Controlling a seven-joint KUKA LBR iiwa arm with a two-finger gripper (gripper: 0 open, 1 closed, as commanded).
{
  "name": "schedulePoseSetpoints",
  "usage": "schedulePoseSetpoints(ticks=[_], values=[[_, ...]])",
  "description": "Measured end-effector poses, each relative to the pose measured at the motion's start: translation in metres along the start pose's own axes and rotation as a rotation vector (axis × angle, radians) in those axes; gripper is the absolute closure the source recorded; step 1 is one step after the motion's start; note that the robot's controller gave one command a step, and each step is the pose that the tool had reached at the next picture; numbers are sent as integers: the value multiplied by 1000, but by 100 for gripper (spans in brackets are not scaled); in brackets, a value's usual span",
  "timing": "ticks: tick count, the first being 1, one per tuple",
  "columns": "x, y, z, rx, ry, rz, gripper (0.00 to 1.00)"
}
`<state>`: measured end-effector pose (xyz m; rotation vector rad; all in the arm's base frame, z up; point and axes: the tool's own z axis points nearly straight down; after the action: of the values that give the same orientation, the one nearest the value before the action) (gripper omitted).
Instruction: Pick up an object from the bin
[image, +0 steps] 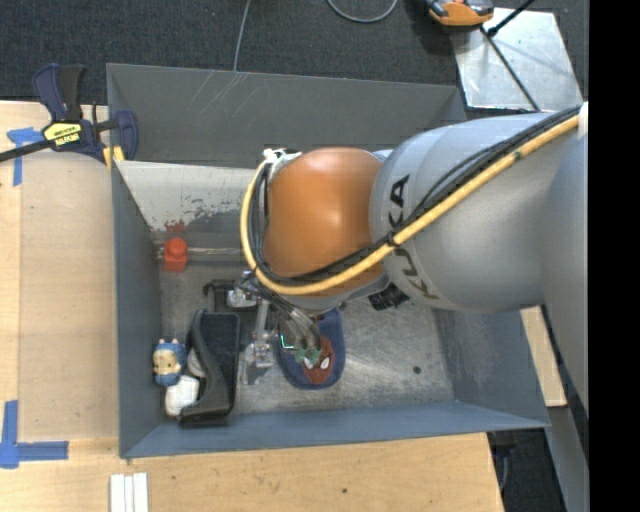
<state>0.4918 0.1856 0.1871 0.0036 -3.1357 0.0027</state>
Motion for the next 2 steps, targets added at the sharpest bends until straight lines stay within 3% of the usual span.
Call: schedulePoseSetpoints(ticks=[1, 2], values=[[2, -27, 85, -3, -17, 66, 0], [-72, -15, 115, 9, 8, 10, 0]])
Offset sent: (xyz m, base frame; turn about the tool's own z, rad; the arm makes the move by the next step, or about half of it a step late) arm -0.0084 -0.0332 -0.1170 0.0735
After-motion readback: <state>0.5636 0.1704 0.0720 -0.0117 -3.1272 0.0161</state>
